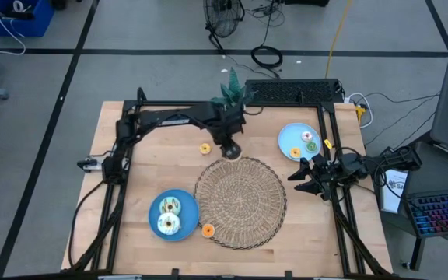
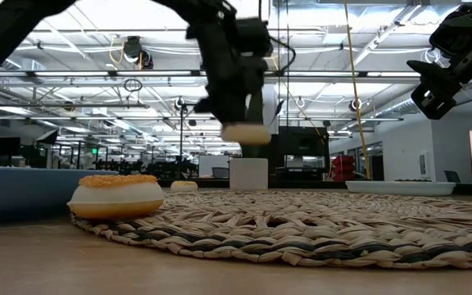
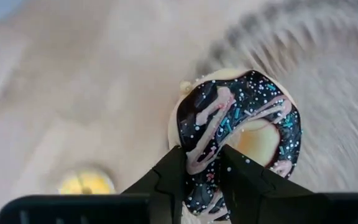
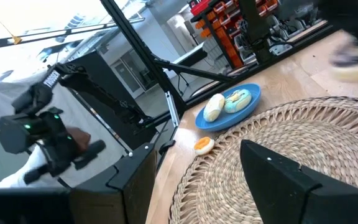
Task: Pick & Place donuts
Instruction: Put the large black donut on the blue plate
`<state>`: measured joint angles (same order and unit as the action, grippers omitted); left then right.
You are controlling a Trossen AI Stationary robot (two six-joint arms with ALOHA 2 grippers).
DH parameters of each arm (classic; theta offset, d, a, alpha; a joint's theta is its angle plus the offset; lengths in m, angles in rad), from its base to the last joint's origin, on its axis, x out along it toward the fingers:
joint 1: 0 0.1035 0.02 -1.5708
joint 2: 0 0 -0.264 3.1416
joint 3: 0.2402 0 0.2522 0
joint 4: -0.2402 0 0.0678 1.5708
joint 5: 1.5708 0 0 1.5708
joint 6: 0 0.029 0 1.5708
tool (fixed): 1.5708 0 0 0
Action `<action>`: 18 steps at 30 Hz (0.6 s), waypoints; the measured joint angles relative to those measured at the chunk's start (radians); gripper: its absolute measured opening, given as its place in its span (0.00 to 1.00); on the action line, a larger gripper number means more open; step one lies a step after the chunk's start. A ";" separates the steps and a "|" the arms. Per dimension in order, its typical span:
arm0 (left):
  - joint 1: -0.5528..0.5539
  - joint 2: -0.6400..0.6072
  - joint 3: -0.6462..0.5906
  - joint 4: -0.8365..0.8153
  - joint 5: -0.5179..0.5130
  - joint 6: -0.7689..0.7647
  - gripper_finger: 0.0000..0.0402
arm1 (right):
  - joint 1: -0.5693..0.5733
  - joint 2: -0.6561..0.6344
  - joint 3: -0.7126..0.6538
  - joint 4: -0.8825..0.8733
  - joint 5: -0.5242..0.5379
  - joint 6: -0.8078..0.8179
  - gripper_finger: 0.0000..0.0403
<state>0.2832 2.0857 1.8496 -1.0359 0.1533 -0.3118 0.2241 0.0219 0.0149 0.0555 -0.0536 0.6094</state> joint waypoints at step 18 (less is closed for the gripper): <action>-0.404 -0.185 -0.003 -0.336 -0.075 -0.062 0.23 | 0.000 0.000 0.000 0.000 0.000 0.000 0.54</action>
<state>-0.1205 1.9007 1.8466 -1.3723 0.0780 -0.3736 0.2242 0.0219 0.0151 0.0555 -0.0536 0.6094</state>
